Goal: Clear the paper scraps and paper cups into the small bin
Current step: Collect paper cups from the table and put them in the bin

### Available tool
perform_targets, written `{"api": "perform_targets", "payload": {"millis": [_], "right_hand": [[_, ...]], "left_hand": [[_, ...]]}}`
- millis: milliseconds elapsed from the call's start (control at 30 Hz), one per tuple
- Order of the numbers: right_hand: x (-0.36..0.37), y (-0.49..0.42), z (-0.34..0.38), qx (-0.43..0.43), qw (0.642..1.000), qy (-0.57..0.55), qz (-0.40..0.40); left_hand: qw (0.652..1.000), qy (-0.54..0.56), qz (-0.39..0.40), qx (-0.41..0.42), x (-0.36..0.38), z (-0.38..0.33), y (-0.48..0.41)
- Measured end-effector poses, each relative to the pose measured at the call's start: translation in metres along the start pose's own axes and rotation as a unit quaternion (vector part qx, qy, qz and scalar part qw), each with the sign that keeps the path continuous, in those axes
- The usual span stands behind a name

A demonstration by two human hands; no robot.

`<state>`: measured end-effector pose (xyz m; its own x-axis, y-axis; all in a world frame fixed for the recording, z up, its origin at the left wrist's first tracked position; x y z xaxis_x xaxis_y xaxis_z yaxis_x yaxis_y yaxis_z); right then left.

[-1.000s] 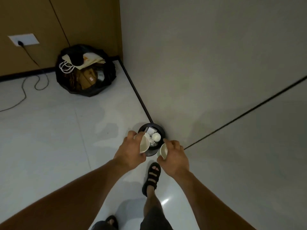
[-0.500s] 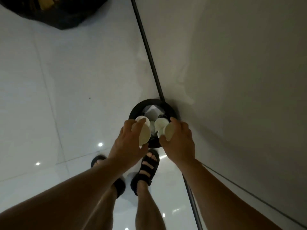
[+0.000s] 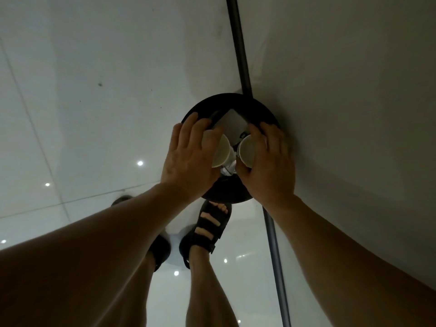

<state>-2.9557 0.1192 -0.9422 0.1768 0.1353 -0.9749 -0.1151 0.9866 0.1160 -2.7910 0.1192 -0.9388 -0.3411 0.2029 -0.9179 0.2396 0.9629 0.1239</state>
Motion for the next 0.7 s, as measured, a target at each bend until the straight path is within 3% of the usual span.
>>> {"api": "perform_targets", "payload": {"millis": [300, 533, 700], "right_hand": [[0.042, 0.011, -0.009, -0.018, 0.994, 0.109, 0.009], [0.035, 0.010, -0.008, -0.019, 0.993, 0.106, 0.046], [-0.006, 0.005, 0.011, 0.017, 0.994, 0.059, 0.086]], "left_hand": [[0.988, -0.144, 0.055, 0.029, 0.034, 0.016, 0.001], [0.988, -0.132, 0.076, 0.030, 0.025, 0.015, 0.002], [0.991, -0.104, 0.078, -0.017, -0.028, 0.019, 0.003]]}}
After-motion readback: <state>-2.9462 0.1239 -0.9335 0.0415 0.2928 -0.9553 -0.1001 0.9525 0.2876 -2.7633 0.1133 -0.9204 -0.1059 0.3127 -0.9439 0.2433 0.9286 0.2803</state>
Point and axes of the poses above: each hand's wrist, its own y-axis away from the middle knuckle, its own x-axis out of the palm, z = x × y, the point moved 3 cm from there along -y, towards the middle knuckle, and after that the axes turned 6 degrees about -z, right-handed, at the moved point
